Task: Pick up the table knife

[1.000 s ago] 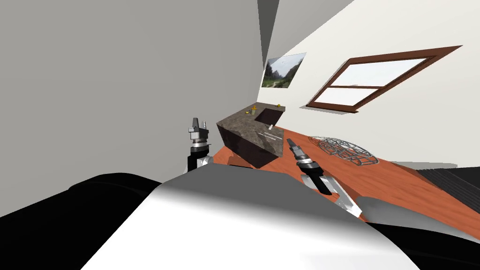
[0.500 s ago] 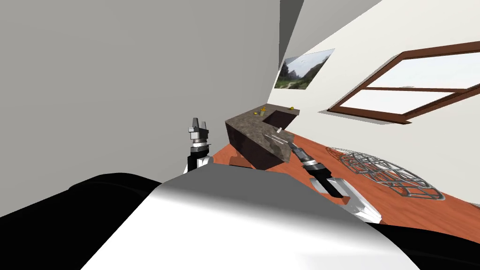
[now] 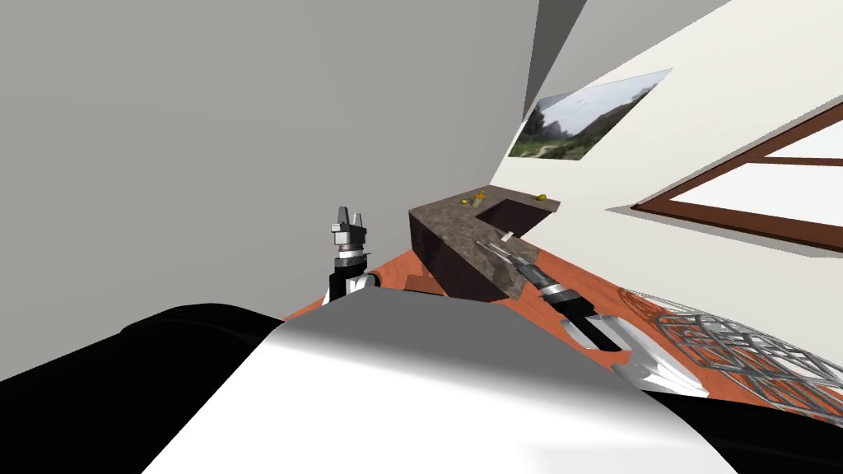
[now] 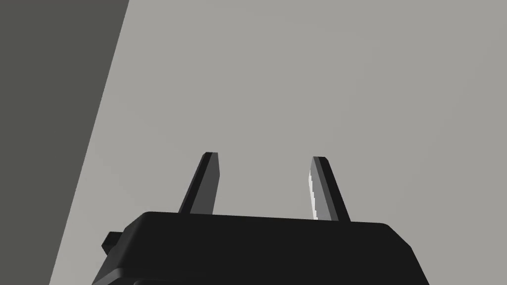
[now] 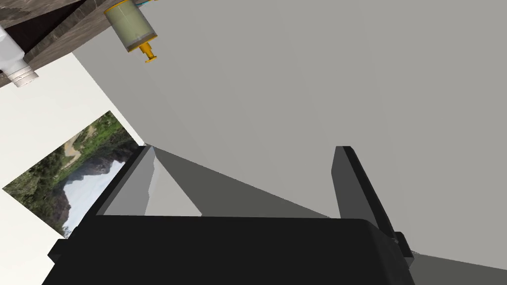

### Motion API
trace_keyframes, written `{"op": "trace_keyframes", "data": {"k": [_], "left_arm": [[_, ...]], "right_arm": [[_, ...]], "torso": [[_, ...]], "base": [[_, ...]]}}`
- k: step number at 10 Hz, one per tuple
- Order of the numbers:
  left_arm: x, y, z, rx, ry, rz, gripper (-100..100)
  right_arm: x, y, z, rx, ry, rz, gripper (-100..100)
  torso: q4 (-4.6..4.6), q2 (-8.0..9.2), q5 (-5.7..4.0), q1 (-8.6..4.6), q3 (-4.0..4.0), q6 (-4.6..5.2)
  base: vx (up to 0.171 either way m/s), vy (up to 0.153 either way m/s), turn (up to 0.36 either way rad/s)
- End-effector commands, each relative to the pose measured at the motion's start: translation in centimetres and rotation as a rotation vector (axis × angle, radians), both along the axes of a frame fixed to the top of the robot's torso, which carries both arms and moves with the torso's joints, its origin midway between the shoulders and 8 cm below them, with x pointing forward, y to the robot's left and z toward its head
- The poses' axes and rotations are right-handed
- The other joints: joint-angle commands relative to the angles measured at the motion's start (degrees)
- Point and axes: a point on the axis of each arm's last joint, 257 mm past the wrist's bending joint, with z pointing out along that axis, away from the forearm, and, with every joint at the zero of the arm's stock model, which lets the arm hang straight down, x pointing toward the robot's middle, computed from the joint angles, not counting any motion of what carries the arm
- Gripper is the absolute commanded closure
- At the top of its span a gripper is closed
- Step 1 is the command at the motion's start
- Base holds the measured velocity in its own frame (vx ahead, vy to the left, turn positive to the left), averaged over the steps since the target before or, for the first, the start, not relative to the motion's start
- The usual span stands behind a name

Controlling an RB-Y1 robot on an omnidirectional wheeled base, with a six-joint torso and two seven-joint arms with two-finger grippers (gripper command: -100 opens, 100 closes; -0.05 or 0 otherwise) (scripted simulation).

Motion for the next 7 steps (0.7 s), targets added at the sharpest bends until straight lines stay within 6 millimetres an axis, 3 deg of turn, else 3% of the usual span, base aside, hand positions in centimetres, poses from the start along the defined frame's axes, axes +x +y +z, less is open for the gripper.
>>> {"op": "trace_keyframes", "data": {"k": [1,7], "left_arm": [[0.0,0.0,0.0,0.0,0.0,0.0,0],[0.0,0.0,0.0,0.0,0.0,0.0,0]], "right_arm": [[-0.6,-1.4,-1.3,-0.027,0.037,-0.017,-100],[-3.5,-7.2,-6.8,-0.183,0.222,-0.055,-100]], "torso": [[0.0,0.0,0.0,0.0,0.0,0.0],[-0.01,-0.09,-0.01,0.01,-0.04,0.05]], "base": [[-0.041,-0.079,0.315],[-0.037,-0.075,0.353]]}}
